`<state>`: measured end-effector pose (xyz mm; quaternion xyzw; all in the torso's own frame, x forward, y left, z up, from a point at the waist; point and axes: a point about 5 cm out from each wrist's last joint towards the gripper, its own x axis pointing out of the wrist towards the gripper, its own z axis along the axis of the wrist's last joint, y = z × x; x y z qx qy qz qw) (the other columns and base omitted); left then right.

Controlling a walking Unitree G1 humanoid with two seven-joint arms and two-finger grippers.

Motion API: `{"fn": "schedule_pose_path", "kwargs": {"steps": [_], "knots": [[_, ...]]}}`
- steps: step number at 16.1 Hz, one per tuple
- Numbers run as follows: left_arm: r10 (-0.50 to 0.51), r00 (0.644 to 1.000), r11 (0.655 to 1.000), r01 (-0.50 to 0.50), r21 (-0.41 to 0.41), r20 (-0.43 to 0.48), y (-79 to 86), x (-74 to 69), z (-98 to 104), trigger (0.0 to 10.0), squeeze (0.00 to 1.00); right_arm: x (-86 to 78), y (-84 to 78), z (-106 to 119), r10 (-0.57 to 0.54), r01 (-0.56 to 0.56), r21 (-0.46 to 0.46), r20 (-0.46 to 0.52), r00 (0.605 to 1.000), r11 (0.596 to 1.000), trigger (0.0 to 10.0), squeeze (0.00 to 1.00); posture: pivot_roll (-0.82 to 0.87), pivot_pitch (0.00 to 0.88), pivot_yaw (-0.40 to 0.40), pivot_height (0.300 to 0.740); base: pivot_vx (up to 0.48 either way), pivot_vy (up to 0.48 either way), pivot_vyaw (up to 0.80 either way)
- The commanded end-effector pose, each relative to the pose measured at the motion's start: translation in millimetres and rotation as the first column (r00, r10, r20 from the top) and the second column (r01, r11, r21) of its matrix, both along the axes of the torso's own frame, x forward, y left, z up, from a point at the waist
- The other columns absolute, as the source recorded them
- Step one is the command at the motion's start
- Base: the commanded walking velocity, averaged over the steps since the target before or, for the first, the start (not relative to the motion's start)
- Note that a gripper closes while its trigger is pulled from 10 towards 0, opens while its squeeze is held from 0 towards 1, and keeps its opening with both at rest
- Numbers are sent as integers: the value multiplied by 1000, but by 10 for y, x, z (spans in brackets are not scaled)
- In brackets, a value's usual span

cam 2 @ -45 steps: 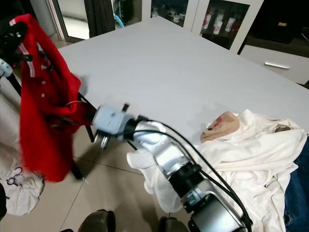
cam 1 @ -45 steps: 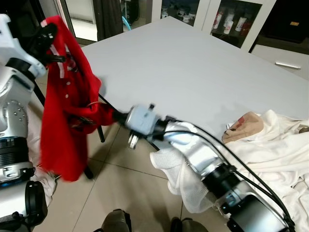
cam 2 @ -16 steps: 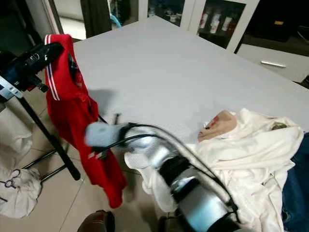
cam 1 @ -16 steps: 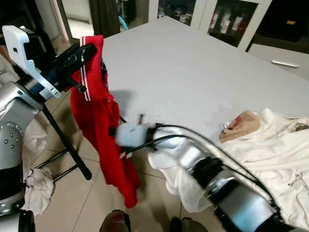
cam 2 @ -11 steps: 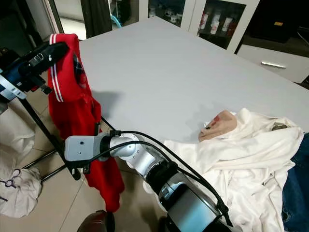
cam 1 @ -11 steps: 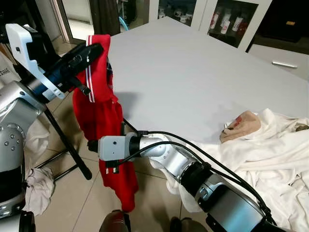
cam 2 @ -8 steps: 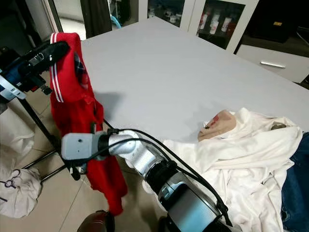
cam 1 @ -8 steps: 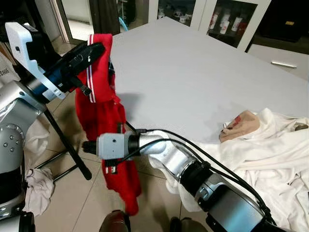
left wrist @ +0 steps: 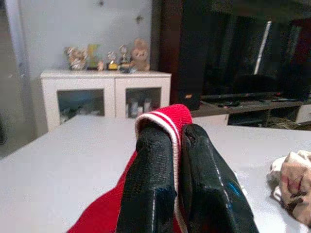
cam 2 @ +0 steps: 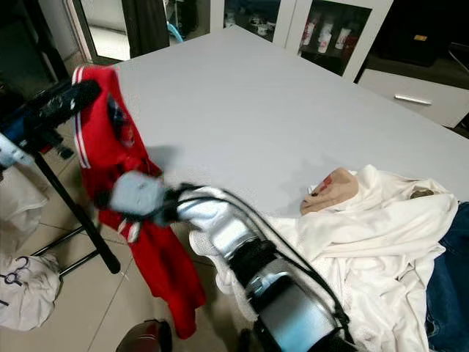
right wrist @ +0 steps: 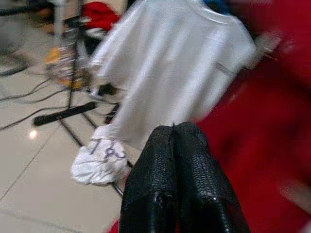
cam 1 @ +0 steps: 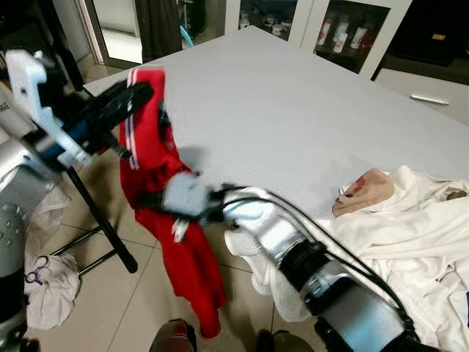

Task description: Hang hanger

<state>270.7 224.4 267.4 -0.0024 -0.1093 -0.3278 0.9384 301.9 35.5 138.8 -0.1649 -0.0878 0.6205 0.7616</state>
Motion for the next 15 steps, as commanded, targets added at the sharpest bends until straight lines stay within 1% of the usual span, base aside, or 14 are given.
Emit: {"fn": "schedule_pose_path", "kwargs": {"steps": [1, 2, 3, 4, 5, 6, 7, 8, 9, 11, 12, 13, 15], "knots": [[20, 998, 1000, -21, 9, 57, 31, -48, 100, 10000, 0, 64, -128, -47, -63, 64, 16, -49, 997, 998, 10000, 0, 165, 55, -41, 740, 0, 0, 0], [53, 998, 998, -52, -20, 42, 72, -63, 75, 10000, 0, 152, -296, -28, -138, 143, 57, -79, 987, 988, 10000, 0, 161, 55, -37, 740, 0, 0, 0], [121, 993, 988, -120, -95, 7, 153, -69, 58, 10000, 0, 273, -537, 73, -243, 263, 157, -136, 961, 952, 10000, 0, 158, 59, -36, 740, 0, 0, 0], [159, 987, 980, -158, -121, -4, 191, -72, 47, 10000, 0, 329, -649, 154, -291, 321, 218, -156, 944, 922, 10000, 0, 156, 60, -36, 740, 0, 0, 0], [177, 984, 976, -177, -129, -8, 209, -76, 28, 10000, 0, 364, -716, 198, -321, 356, 250, -172, 931, 900, 10000, 0, 154, 60, -37, 740, 0, 0, 0], [211, 977, 969, -212, -128, -23, 227, -88, -52, 10000, 0, 420, -850, 277, -373, 416, 302, -192, 908, 858, 10000, 0, 152, 60, -38, 740, 0, 0, 0], [229, 972, 967, -233, -106, -48, 211, -107, -167, 10000, 0, 449, -950, 335, -408, 451, 335, -193, 892, 827, 10000, 0, 148, 60, -36, 740, 0, 0, 0], [272, 958, 954, -281, -108, -89, 200, -134, -338, 10000, 0, 460, -1074, 402, -442, 478, 372, -182, 878, 796, 10000, 0, 144, 59, -37, 740, 0, 0, 0], [291, 952, 946, -301, -119, -93, 203, -148, -382, 10000, 0, 458, -1112, 416, -451, 485, 383, -181, 874, 786, 10000, 0, 142, 57, -37, 740, 0, 0, 0], [378, 919, 907, -392, -156, -113, 234, -208, -554, 10000, 0, 435, -1234, 416, -491, 523, 402, -189, 851, 752, 10000, 0, 144, 53, -38, 740, 0, 0, 0], [406, 907, 895, -420, -151, -112, 233, -255, -634, 10000, 0, 406, -1267, 380, -500, 537, 402, -202, 842, 742, 10000, 0, 145, 52, -39, 740, 0, 0, 0], [432, 896, 887, -443, -129, -104, 238, -304, -711, 10000, 0, 362, -1273, 330, -505, 546, 397, -212, 836, 737, 10000, 0, 148, 52, -40, 740, 0, 0, 0], [447, 891, 890, -452, -67, -73, 229, -382, -808, 10000, 0, 295, -1256, 256, -507, 554, 391, -225, 832, 735, 10000, 0, 151, 48, -40, 740, 0, 0, 0]]}}
